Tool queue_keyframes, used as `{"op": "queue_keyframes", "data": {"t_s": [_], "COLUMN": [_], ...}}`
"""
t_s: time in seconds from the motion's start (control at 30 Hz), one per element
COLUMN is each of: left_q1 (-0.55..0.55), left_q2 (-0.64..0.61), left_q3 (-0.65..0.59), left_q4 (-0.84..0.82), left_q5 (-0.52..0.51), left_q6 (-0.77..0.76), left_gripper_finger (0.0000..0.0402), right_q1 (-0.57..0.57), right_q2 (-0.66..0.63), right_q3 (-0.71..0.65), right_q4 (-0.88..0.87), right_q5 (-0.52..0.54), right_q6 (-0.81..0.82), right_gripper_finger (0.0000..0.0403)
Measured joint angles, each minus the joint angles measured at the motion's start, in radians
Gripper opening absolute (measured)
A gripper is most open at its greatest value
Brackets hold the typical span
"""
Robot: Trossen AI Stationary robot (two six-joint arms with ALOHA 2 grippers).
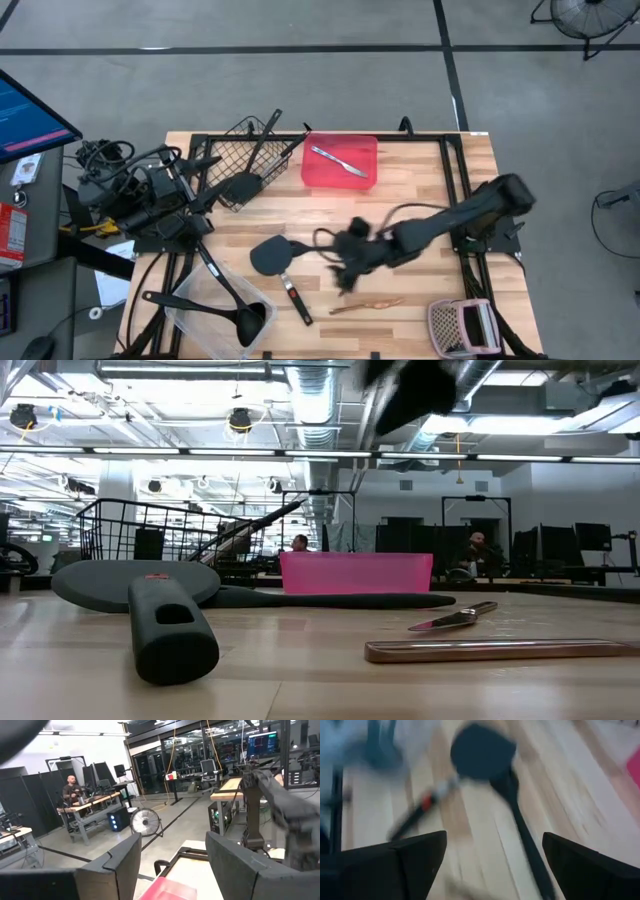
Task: Pick & Place Kitchen Items
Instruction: Put the big spatula into the wire basket
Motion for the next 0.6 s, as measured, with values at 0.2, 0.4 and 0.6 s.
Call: {"op": "queue_keyframes", "data": {"t_s": [0.2,0.4,0.6], "left_q1": [0.0,0.0,0.0], "left_q2": [0.001,0.001,0.001], "left_q3": [0.0,0.0,0.0], "left_q4": [0.001,0.001,0.001], "left_q5": [0.0,-0.025,-0.028], "left_q6": [-0.009,-0.021,-0.028], "left_gripper_finger": [0.0204,0.0204,0.0204], "right_q1": [-0.037,-0.085,-0.06], "right_q2": [0.258,0.449,0.616], "right_q3": [0.122,0.358,0.522], "right_q4": [0.267,0.07,0.006], "right_q5": [0.047,-0.005,-0.066], "right_q6": [0.046,0.04,0.101], "right_gripper_finger": [0.0328,0.0328,0.0328]}}
